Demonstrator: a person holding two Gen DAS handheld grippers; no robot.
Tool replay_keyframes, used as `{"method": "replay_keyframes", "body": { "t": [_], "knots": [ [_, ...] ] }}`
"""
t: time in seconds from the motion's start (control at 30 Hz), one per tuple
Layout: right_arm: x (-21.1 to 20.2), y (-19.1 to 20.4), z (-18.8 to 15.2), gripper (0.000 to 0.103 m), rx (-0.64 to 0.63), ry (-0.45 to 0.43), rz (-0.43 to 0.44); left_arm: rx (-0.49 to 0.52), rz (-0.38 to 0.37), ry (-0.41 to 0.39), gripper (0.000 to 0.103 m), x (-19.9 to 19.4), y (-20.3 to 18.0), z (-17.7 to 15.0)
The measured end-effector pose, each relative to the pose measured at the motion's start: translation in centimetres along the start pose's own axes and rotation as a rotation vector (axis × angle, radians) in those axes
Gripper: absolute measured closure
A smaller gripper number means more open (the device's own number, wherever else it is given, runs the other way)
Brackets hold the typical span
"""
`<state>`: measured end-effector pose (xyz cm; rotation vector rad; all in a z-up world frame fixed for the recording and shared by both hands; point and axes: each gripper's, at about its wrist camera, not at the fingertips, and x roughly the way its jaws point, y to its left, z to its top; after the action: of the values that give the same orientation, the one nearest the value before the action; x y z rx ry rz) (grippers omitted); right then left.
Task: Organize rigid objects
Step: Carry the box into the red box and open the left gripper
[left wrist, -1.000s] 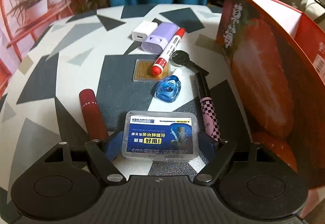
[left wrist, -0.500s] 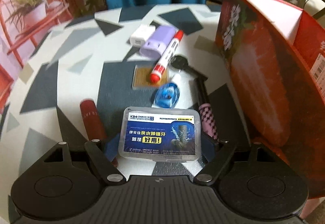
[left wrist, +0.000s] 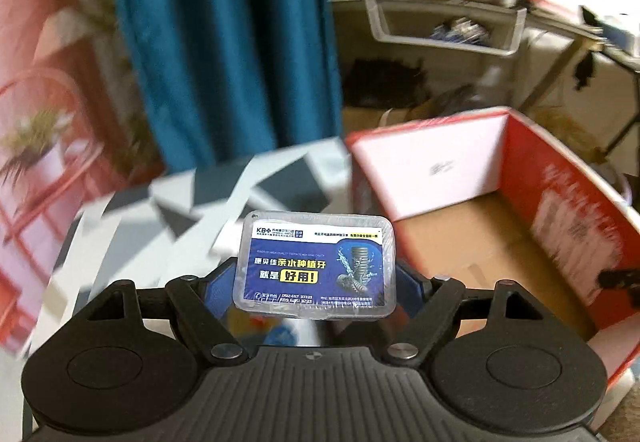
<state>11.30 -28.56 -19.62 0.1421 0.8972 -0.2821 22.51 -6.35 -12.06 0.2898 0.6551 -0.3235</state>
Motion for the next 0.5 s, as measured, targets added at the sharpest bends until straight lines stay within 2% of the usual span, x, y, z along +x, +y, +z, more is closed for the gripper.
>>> {"method": "replay_keyframes", "body": {
  "t": [0.2,0.5],
  "knots": [
    [0.0,0.1,0.1,0.092,-0.006,0.004,-0.003,0.111,-0.067,-0.072,0.021,0.6,-3.4,1.3],
    [0.1,-0.1,0.2,0.092,0.001,0.01,0.006,0.286,-0.117,-0.1,0.021,3.5,-6.6,1.0]
  ]
}}
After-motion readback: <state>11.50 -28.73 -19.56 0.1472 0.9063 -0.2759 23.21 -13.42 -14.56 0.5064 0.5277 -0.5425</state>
